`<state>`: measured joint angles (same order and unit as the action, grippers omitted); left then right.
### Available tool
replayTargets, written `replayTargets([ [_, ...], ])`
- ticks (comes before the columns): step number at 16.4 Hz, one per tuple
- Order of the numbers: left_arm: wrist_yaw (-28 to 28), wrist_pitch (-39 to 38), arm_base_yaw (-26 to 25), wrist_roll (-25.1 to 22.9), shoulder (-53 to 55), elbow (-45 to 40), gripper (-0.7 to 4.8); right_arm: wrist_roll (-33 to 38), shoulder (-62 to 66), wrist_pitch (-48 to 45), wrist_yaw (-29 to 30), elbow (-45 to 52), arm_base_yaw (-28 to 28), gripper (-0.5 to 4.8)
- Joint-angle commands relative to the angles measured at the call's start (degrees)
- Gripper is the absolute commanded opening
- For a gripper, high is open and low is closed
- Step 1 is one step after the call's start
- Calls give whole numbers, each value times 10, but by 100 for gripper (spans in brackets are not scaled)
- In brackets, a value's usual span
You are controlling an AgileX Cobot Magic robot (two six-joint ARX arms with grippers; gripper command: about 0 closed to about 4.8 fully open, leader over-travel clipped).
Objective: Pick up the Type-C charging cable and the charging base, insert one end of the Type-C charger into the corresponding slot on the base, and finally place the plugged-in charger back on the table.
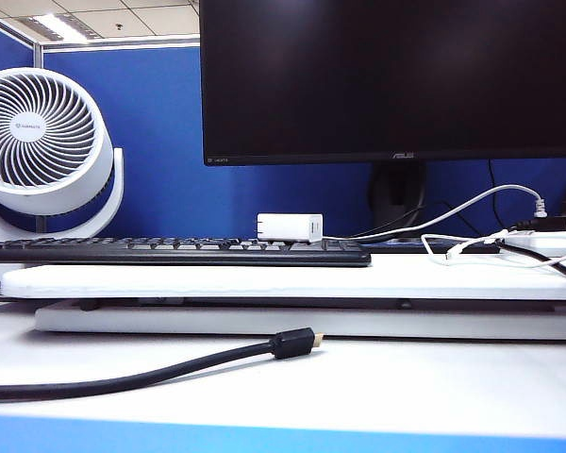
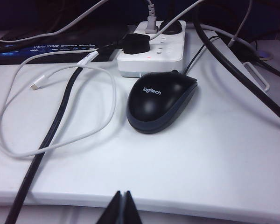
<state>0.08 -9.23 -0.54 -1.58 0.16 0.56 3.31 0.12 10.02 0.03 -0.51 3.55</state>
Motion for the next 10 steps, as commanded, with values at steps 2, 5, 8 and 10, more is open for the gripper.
replayTargets([
  [2,-1,-6,-1,1,-1,-1,-5,-3,-1,-2,1,4,-1,-5],
  [5,1,12,-1,31,-1,-1,-5,14,-1,-38,1,4,-1,-6],
  [8,1,-2,-1,31,-1,-1,-5,14,-1,-33,1,4,-1,-6],
  [10,18,26,-1,87,-1,39,-5,89,-1,-58,-6,-47,-1,-6],
])
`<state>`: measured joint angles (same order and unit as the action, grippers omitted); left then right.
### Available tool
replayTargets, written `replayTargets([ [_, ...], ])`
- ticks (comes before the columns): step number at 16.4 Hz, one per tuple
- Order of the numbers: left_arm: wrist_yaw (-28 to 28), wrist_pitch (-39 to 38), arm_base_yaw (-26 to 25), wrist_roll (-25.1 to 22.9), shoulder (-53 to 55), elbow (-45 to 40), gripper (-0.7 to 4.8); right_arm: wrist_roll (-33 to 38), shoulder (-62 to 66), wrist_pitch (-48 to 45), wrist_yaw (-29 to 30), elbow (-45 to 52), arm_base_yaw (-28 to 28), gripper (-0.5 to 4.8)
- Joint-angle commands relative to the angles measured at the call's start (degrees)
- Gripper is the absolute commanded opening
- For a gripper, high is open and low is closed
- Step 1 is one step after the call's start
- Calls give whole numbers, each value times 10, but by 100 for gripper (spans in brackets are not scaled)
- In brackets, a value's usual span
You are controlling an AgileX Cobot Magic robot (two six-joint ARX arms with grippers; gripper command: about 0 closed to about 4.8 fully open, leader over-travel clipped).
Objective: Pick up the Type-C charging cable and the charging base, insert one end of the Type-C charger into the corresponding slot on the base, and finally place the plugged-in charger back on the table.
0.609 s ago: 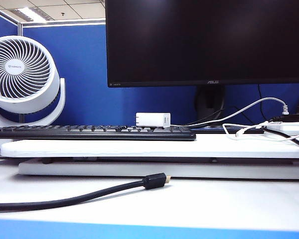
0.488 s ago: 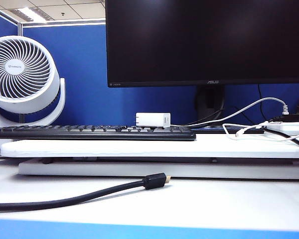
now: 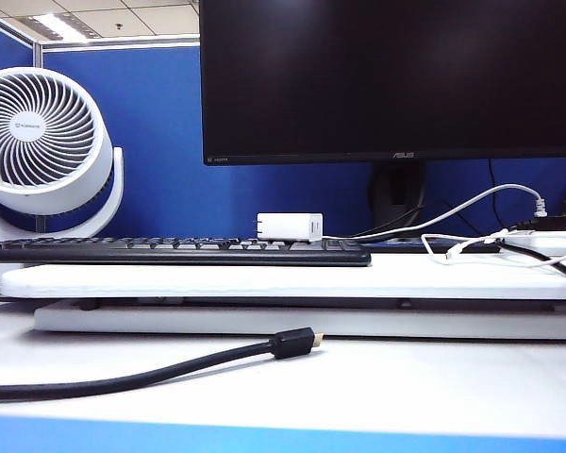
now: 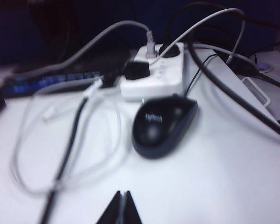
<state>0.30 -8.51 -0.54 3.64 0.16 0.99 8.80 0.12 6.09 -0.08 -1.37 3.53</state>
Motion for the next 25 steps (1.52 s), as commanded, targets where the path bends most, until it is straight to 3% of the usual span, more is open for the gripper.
replayTargets([
  [1,25,20,-1,39,-1,49,-5,34,-1,-18,-14,-54,-1,-6],
  [4,73,39,-1,38,25,116,-5,34,16,-16,-32,-122,-1,-6],
  [7,75,110,-1,37,160,226,-5,34,96,-17,-33,-215,-1,-6],
  [9,70,113,-1,21,254,306,-5,34,146,-21,-32,-268,-1,-6],
  [13,-35,100,0,-52,487,508,-5,34,272,-21,-25,-403,-1,-6],
  [17,-207,79,4,-105,662,673,-5,32,413,-16,54,-533,-2,-6],
  [20,-211,-2,47,-212,749,755,-5,32,512,-12,151,-599,-3,-6],
  [25,-216,-1,173,-313,892,812,-5,-17,605,33,168,-625,-72,-6],
])
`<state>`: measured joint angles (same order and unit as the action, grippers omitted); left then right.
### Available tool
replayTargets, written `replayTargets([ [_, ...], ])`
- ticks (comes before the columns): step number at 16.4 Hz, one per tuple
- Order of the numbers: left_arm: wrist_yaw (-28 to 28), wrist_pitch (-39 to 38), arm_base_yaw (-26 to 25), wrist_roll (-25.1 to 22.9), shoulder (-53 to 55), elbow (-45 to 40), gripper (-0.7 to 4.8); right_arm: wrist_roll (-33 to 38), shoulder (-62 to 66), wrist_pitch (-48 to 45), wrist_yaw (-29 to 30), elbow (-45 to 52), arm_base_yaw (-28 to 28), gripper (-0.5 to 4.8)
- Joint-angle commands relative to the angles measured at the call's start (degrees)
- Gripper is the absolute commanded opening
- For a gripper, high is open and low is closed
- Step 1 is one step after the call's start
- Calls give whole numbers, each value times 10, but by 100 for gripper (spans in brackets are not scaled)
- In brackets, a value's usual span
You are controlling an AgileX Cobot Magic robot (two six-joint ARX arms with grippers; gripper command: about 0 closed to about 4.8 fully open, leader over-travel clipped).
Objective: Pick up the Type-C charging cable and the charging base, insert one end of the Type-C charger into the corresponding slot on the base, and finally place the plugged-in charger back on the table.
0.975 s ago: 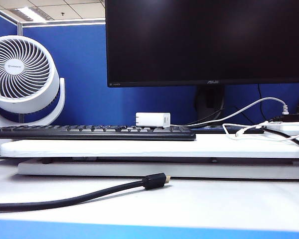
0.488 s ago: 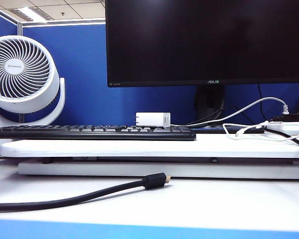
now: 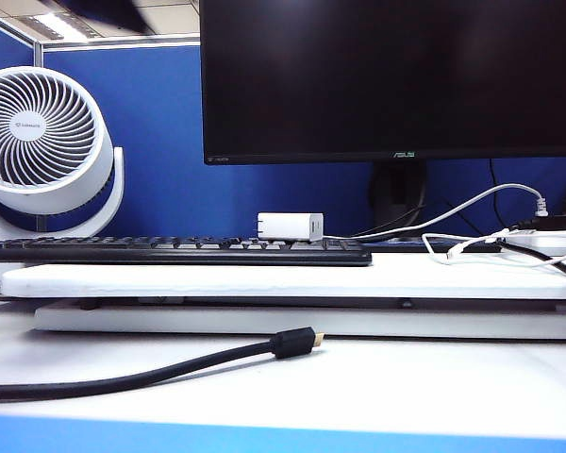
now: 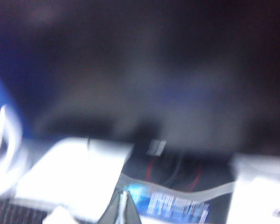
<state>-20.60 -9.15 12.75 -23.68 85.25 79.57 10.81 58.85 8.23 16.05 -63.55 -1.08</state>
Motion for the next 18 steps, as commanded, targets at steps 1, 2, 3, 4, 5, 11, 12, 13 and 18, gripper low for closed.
replayTargets([
  [1,-11,5,59,-56,72,43,-6,-38,29,19,6,-3,-41,-6],
  [2,-13,-4,81,-78,105,66,-6,-38,40,23,6,-3,-54,-6],
  [3,-16,-31,96,-94,147,109,-6,-40,49,27,6,-3,-69,-6],
  [4,-28,-50,100,-94,169,138,-6,-43,54,27,6,-3,-77,-6],
  [5,-37,-66,100,-96,182,165,-6,-52,58,28,6,-3,-77,-6],
  [11,-11,-141,100,-178,201,226,-6,-52,62,29,6,-3,-78,-6],
  [12,-12,-163,102,-211,204,226,-6,-52,62,29,6,-3,-78,-6],
  [13,-11,-181,106,-245,207,226,-6,-52,63,31,6,-3,-78,-6],
  [18,-31,-191,139,-327,247,226,300,-52,65,57,8,-3,-78,-6],
])
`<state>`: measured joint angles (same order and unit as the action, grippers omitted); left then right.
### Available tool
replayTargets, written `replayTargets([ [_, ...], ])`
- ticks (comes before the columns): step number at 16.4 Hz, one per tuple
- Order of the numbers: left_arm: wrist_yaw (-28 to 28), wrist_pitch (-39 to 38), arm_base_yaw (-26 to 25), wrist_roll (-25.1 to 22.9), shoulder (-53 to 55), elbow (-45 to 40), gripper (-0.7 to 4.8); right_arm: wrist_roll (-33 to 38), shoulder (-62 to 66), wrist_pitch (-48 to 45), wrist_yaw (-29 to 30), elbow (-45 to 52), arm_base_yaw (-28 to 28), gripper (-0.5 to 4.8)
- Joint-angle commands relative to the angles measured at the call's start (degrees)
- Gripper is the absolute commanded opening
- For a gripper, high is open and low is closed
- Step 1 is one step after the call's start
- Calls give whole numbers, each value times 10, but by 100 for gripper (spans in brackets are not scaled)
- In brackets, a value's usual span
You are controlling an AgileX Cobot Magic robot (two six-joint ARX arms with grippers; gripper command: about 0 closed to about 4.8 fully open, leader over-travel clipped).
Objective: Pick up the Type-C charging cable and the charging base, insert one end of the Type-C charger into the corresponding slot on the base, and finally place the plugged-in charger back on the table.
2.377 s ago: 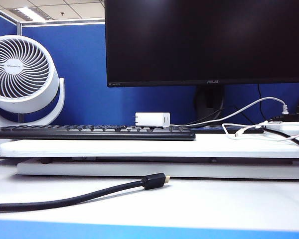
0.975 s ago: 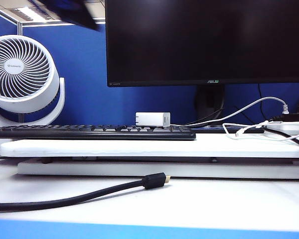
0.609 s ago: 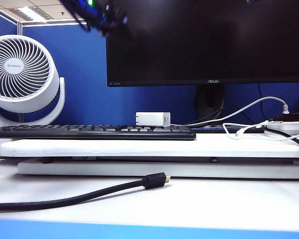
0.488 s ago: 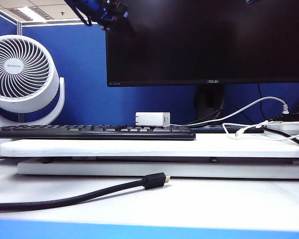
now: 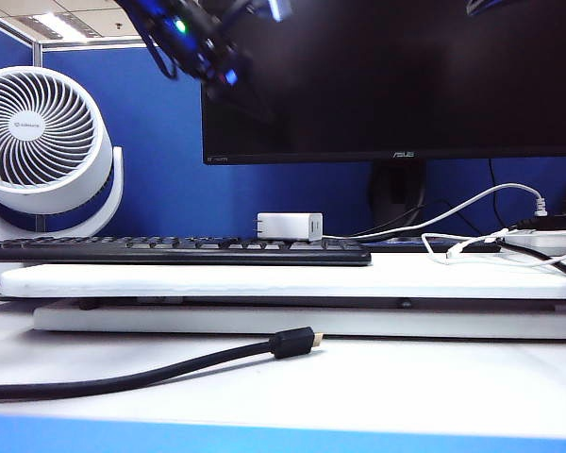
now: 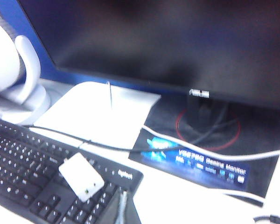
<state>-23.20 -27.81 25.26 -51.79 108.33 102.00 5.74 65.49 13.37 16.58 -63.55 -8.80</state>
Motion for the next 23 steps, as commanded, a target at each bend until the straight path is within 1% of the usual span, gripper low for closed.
replayTargets([
  [1,0,-5,21,-53,26,2,301,-2,-1,10,3,-3,0,-6],
  [4,0,-23,28,-69,57,2,301,-2,-1,16,3,-3,0,-6],
  [6,0,-34,27,-70,77,2,301,-2,-1,16,3,-3,0,-6],
  [10,2,-31,27,-69,99,2,298,-2,0,16,3,-3,0,-6],
  [11,3,-29,27,-69,106,2,284,-2,0,16,3,-3,0,-6],
  [13,5,-30,27,-66,115,2,280,-2,0,16,3,-3,0,-6],
  [14,8,-36,27,-63,116,2,264,-2,0,16,3,-3,0,-6],
  [15,16,-52,27,-60,116,2,204,-2,0,16,3,-3,0,-6],
  [16,16,-67,27,-45,115,2,183,-2,0,16,3,-3,0,-6],
  [17,16,-89,27,-37,115,2,184,-2,0,16,3,-3,0,-6],
  [18,15,-71,28,-37,110,2,300,-2,0,16,3,-3,0,-6],
  [19,15,-64,28,-37,104,2,382,-2,0,16,3,-3,0,-6],
  [20,15,-57,28,-37,100,2,401,-2,0,16,3,-3,0,-6],
  [22,20,-38,28,-38,99,2,400,-2,0,16,3,-3,0,-6],
  [23,25,-9,28,-39,99,2,399,-2,0,16,3,-3,0,-6],
])
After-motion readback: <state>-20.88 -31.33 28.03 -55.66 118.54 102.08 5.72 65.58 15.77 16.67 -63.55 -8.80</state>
